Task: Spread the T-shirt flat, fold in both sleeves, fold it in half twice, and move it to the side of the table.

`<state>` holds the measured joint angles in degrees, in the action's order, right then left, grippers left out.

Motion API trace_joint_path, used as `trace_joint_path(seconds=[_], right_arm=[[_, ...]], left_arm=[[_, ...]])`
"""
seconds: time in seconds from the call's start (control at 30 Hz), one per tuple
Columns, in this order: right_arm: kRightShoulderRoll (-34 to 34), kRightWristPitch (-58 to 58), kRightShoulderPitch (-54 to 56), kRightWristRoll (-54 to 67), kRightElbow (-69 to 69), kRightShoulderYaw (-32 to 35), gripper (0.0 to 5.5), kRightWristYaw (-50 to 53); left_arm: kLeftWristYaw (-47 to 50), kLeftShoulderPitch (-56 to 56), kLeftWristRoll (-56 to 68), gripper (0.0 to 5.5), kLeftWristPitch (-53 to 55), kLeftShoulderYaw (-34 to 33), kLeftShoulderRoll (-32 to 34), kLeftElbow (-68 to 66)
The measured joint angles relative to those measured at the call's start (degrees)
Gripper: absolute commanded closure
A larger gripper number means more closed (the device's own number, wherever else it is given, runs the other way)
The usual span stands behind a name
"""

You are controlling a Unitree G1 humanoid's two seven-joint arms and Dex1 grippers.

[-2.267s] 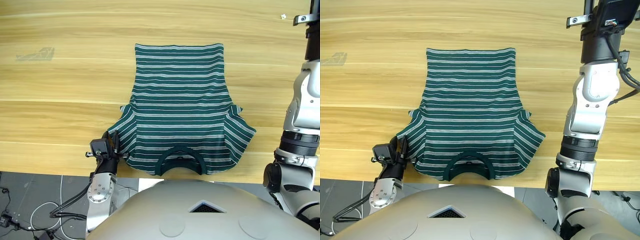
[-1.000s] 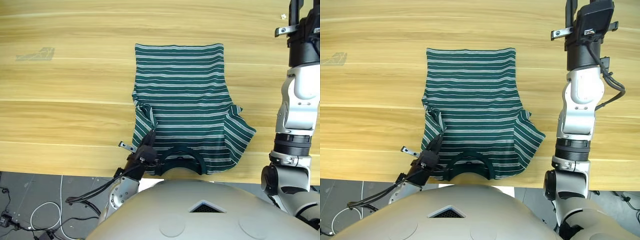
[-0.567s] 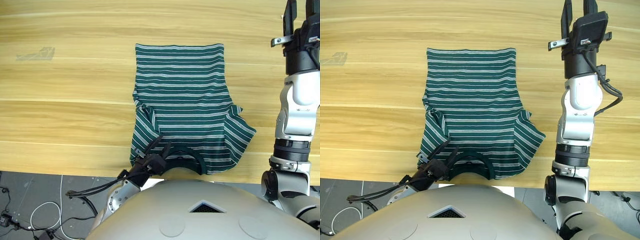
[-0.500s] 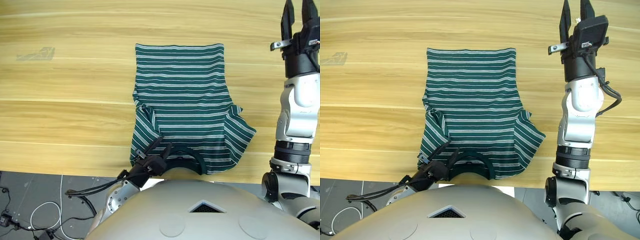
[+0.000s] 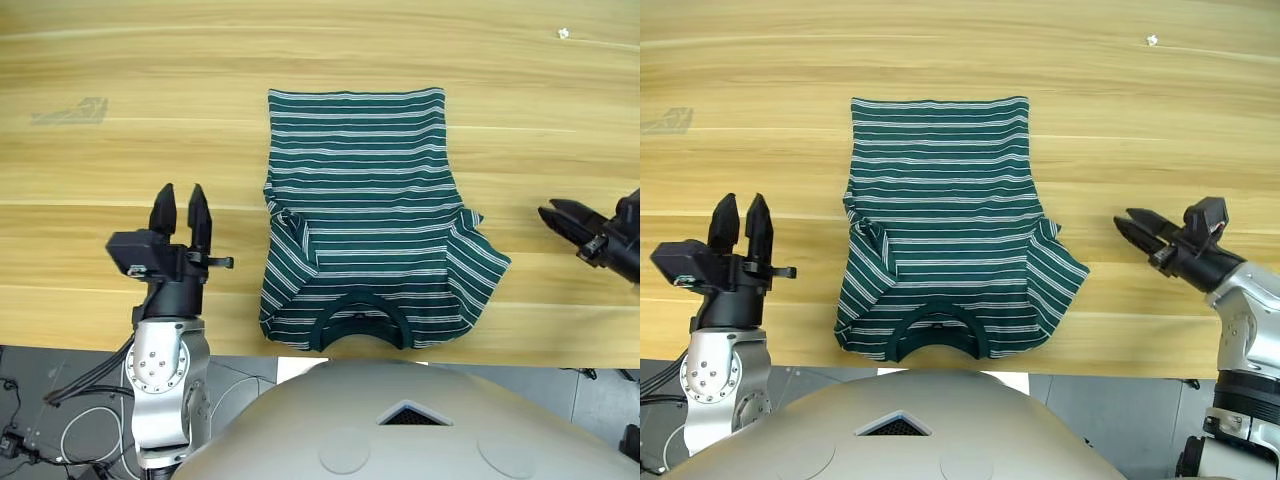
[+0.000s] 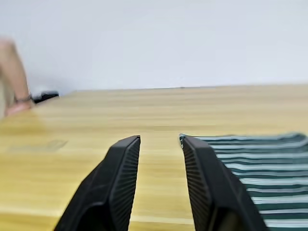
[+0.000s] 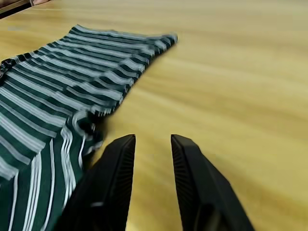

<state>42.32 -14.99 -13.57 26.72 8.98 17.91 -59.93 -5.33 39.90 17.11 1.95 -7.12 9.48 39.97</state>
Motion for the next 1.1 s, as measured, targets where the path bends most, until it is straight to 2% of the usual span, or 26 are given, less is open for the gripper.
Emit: trace_joint_path(seconds=[0.1, 0.3, 0.6, 1.07, 1.1], right_arm=[[1.3, 2.3, -2.2, -3.5, 2.1, -3.1, 4.12, -2.7], [1.1, 2.3, -4.6, -2.9, -1.9, -4.7, 4.12, -6.8], [1.0, -0.6, -5.9, 3.0, -3.4, -3.2, 4.12, -11.3], [1.0, 2.0, -5.5, -1.7, -1.5, -8.3, 4.12, -11.7], [1.0, 2.5, -5.1, -2.3, -1.2, -8.5, 4.33, -11.7]], left_arm=[[0.3, 0.0, -0.4, 3.87, 1.0, -0.9, -0.4, 0.0], [-0.3, 0.1, -1.7, 3.87, 1.6, 0.4, -1.3, -1.0], [-1.1, 0.4, -2.8, 3.87, 1.6, 1.8, -2.6, -3.9], [-2.0, 0.1, -4.1, 3.87, 1.0, 2.1, -3.3, -5.4], [-2.0, 0.1, -4.1, 3.85, 1.0, 2.1, -3.3, -5.4]])
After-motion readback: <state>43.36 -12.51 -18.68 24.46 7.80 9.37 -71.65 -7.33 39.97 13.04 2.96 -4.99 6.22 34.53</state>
